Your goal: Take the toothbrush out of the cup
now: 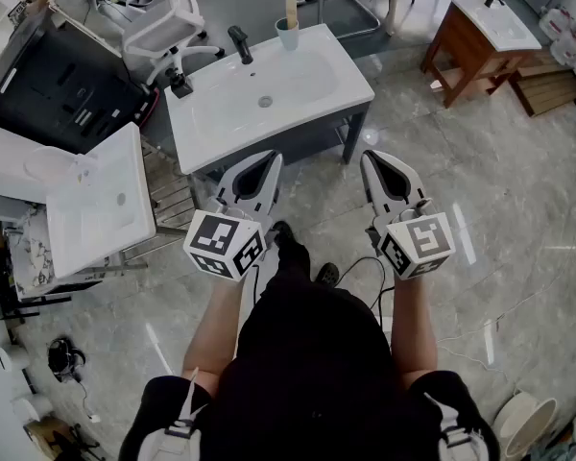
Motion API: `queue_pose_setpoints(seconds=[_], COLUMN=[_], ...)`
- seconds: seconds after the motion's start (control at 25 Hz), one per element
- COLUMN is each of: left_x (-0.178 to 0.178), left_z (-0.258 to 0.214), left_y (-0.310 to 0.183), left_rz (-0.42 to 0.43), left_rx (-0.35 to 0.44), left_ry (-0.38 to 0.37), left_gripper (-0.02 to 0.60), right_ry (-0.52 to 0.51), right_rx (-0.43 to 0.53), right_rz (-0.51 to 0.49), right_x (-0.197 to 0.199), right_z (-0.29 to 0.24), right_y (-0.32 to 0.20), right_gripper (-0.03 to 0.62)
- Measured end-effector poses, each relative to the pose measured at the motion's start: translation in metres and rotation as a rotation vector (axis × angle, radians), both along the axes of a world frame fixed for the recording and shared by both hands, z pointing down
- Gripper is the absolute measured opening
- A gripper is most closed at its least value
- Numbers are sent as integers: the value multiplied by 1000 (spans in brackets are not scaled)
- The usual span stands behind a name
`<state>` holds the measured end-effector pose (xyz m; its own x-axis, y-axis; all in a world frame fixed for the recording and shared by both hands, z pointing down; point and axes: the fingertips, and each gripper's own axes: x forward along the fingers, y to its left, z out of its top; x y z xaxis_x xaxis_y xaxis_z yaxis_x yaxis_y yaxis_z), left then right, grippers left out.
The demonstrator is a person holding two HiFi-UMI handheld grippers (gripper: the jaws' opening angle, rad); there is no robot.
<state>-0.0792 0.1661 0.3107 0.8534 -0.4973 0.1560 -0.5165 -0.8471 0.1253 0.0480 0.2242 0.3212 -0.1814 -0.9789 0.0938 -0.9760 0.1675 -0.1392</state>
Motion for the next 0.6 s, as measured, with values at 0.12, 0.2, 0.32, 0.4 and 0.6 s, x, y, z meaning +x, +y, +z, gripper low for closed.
queue_pose_setpoints(seconds=[0.12, 0.2, 0.32, 0.4, 0.6], left_x=[-3, -4, -6, -6, -3], left_z=[5, 6, 4, 1, 0], left_y=[8, 12, 14, 14, 20], left_rz=[8, 10, 2, -2, -7], left_rx=[-5, -4, 1, 5, 8], left_ry=[5, 8, 14, 15, 4], left_gripper=[14, 14, 14, 14, 14], right_ry=[20, 33, 39, 35, 9], right_rx=[-8, -12, -12, 2, 26], right_rz=[-7, -8, -4, 0, 8], right_x=[-6, -8, -7, -5, 2], right_z=[3, 4, 1, -3, -8], right_y=[7, 11, 16, 20, 30], right_gripper=[32, 32, 32, 31, 32])
